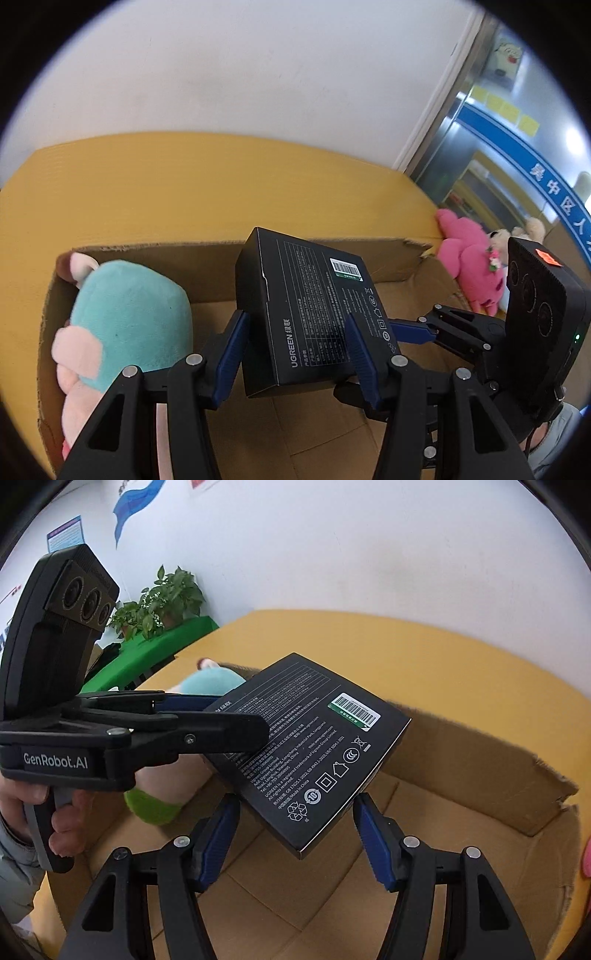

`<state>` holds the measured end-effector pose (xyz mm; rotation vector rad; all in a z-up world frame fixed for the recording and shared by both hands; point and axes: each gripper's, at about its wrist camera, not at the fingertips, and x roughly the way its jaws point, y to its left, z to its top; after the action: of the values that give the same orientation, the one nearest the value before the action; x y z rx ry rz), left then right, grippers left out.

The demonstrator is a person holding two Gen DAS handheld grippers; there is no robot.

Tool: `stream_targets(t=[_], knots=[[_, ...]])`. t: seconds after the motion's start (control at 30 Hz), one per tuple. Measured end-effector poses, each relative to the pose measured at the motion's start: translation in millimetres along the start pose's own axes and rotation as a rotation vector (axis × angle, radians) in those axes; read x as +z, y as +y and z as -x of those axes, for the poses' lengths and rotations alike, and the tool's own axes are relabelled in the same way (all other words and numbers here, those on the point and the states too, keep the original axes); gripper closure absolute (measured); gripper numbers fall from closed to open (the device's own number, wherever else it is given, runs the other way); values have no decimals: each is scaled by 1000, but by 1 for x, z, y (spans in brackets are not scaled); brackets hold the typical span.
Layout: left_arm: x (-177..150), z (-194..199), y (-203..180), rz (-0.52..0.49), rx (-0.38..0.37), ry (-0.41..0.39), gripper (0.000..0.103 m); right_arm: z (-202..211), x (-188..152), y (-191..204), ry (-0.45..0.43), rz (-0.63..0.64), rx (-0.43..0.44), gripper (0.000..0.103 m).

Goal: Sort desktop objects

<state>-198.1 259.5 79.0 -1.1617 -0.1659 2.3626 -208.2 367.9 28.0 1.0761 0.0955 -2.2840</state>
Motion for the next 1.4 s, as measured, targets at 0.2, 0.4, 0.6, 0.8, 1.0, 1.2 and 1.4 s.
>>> stream_targets(t=[0.2,0.4,0.6,0.8,1.0,1.2,1.4], knots=[[0,-28,4,3,28,112,50,-25,-15,-15,73,-38,-5,41],[-6,-42,-3,-46,51,166,52,-35,-22,-13,101,-74,-48,41],[-5,-38,-7,-56,63,173,52,-42,-25,-14,123,-76,-56,40],[4,26,-16,-56,61,16,52,14,-24,-10,52,-63,-91,21],[-19,112,-31,-105,134,-167,32,104,-24,28,-111,-23,-168,0],[-69,151,-47,-143,238,-255,24,187,-55,77,-277,13,-273,0],[-123,185,-64,-135,365,-350,24,220,-104,104,-330,-45,-226,0]])
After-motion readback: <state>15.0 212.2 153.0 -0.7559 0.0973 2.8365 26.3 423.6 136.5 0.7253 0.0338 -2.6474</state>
